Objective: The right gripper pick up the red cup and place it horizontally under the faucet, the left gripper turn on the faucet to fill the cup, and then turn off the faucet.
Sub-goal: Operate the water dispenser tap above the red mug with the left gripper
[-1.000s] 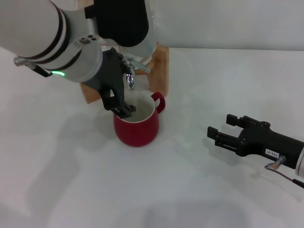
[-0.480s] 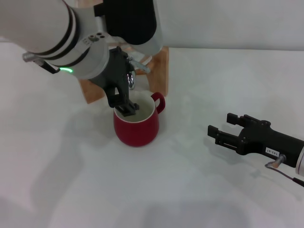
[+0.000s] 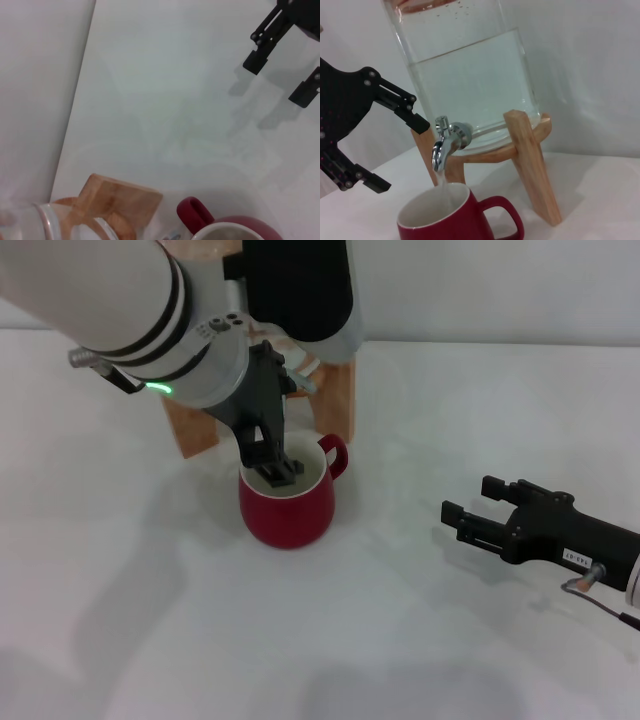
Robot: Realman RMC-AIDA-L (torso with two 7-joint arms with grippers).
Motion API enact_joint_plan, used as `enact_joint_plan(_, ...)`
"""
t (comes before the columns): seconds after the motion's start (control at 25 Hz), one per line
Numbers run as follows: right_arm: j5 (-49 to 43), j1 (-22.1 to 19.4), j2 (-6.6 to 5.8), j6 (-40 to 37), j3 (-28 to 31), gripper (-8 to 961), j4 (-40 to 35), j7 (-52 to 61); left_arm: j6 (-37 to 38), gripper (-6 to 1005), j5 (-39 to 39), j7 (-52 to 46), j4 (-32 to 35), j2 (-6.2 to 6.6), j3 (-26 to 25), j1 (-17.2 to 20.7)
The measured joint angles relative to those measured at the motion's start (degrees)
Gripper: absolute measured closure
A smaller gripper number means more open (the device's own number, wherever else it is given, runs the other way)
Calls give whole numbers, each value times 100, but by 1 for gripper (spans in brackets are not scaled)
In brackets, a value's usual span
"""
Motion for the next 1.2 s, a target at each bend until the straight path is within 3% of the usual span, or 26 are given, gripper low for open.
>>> enact_joint_plan(0.52,0,-7,0,7,0,185,-1,0,1,119,1,7,-36,0,54,-14)
enact_joint_plan(1.2,0,-23,-25,7,17,185,-3,9,195,119,-39,6,-404,-9,121,-329)
